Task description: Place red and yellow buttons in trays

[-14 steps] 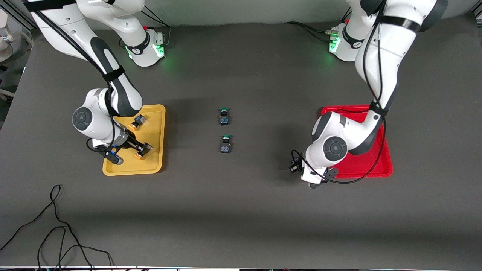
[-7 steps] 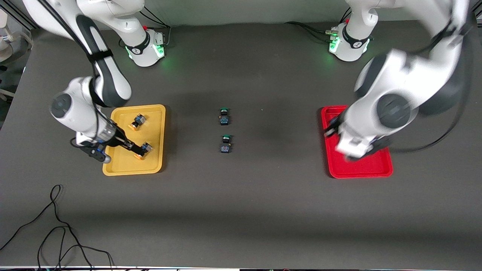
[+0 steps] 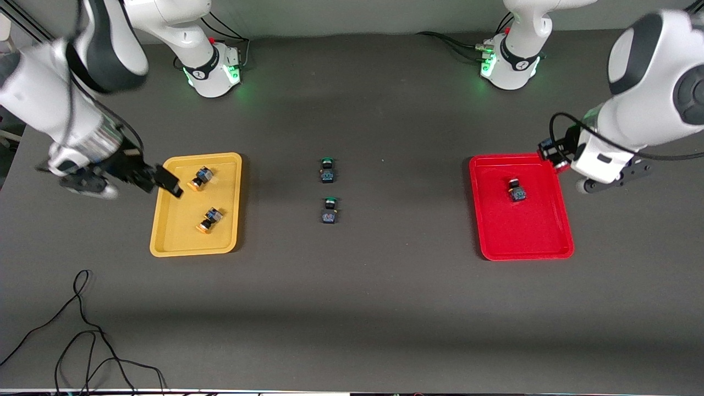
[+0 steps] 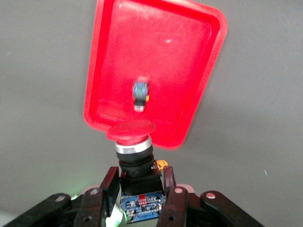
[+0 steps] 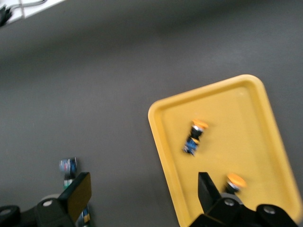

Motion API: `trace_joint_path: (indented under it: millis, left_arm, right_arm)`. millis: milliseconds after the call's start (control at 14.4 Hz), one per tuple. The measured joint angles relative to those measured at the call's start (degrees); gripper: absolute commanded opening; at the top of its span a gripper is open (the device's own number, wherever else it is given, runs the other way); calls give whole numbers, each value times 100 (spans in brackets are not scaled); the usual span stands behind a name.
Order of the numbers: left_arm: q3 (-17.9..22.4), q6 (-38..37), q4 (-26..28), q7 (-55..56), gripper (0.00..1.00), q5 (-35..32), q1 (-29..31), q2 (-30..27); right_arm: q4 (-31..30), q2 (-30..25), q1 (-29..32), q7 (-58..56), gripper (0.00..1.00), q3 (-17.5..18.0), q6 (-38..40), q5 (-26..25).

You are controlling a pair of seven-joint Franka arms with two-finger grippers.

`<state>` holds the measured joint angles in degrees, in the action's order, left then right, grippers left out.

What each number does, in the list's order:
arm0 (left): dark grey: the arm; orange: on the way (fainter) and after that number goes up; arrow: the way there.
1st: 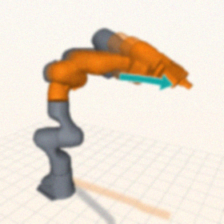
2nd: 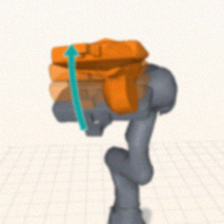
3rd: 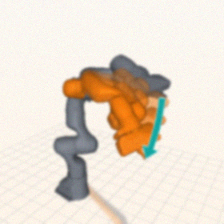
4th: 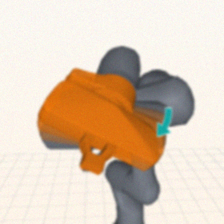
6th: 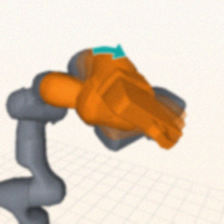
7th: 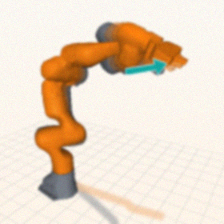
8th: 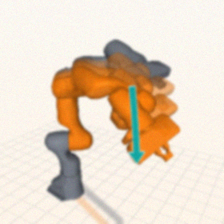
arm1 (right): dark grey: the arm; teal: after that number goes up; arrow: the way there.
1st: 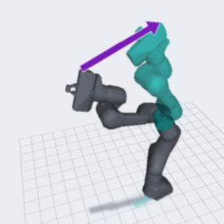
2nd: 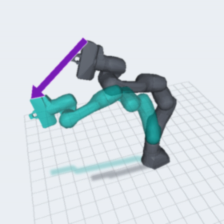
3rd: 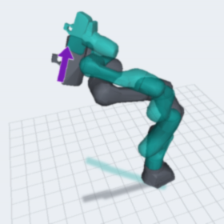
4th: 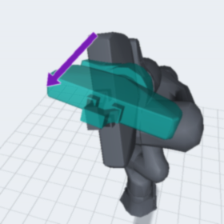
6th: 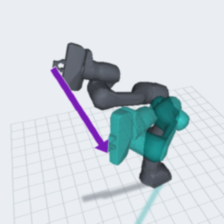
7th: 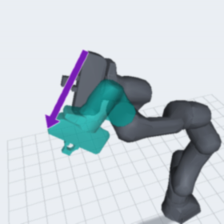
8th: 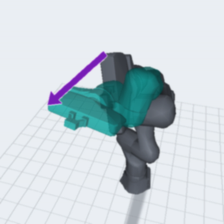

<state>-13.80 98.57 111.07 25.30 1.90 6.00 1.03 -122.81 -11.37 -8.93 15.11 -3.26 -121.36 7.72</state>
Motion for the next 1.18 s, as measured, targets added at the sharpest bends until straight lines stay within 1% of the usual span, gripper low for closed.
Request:
trace_joint_path:
  millis: [70,139,209,418,557,627,696,766,905,975,1114,1184]
  left_arm:
    - [4,605,347,-67,0,7,57,154]
    - [5,1151,558,-85,0,7,85,414]
    - [6,1634,645,-89,0,7,97,752]
    - [5,2773,605,-96,0,6,100,1806]
    - [5,3260,557,-112,0,-16,101,2271]
    - [5,3398,528,-119,25,-54,102,2418]
    - [6,3471,510,-120,90,-92,107,2501]
    - [7,3484,492,-121,99,-111,113,2529]
    - [8,3448,430,-122,100,-120,134,2500]
    - [8,3317,380,-125,100,-123,146,2434]
    - [5,2687,234,-128,100,-127,153,2059]
    - [-2,2288,165,-128,100,-128,153,1729]
  right_arm:
    - [244,-156,-1,-7,100,9,497,-353]
    - [447,-288,-2,-7,100,25,900,-579]
    - [574,-412,-2,-13,100,35,1172,-665]
    - [652,-704,-2,-200,100,38,1707,-690]
    - [651,-767,-3,-276,100,38,1910,-691]
    - [644,-770,-4,-308,100,38,1940,-691]
    - [623,-768,-6,-349,100,38,1951,-691]
    - [591,-768,-8,-412,100,38,1952,-691]
    - [569,-757,-12,-509,100,38,1952,-691]
    - [585,-747,-12,-547,100,36,1952,-691]
    - [665,-716,-12,-643,100,26,2036,-692]
    - [686,-704,-12,-668,100,20,2061,-692]
